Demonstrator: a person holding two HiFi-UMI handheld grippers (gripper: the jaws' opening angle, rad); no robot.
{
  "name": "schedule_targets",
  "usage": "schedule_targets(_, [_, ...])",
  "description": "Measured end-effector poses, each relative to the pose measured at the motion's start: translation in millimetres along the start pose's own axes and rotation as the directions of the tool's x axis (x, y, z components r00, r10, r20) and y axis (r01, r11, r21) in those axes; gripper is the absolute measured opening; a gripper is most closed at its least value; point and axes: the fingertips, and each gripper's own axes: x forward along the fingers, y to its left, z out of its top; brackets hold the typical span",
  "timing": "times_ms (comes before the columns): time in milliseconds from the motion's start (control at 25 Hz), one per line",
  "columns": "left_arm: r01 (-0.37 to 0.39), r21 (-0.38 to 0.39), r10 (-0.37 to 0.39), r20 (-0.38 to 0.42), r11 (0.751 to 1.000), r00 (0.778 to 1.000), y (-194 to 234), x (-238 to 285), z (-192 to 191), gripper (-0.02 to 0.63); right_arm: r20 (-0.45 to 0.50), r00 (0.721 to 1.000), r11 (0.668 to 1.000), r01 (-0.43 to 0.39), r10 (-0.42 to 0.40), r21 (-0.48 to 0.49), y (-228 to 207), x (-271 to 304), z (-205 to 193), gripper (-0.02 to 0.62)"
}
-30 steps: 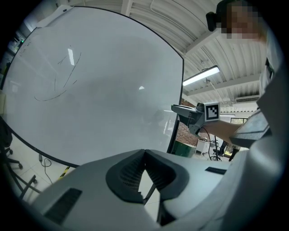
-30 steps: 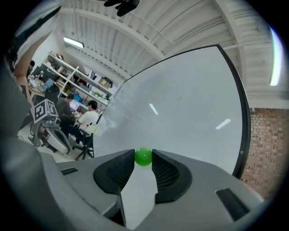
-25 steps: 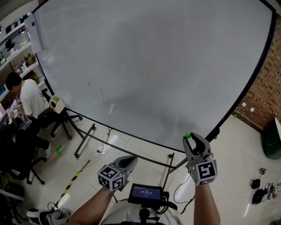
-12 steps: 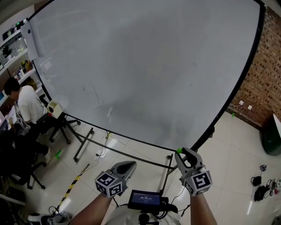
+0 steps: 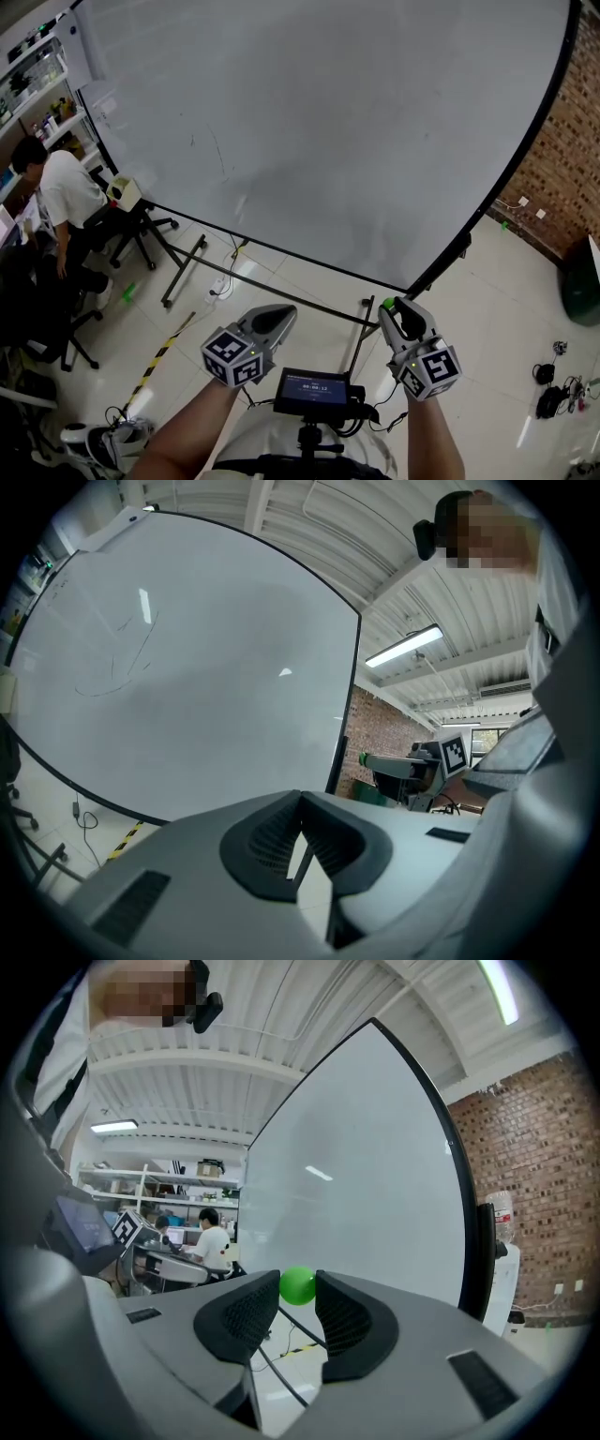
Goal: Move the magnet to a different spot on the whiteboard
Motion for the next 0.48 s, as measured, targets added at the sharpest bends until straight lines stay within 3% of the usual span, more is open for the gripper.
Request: schedule_targets(480, [0.009, -0.006, -0.009, -0.016, 1.000, 1.000, 1, -14, -10, 0.029, -0.026, 0.997, 0.993, -0.074, 0.077, 0.092, 34, 4, -29, 0.153])
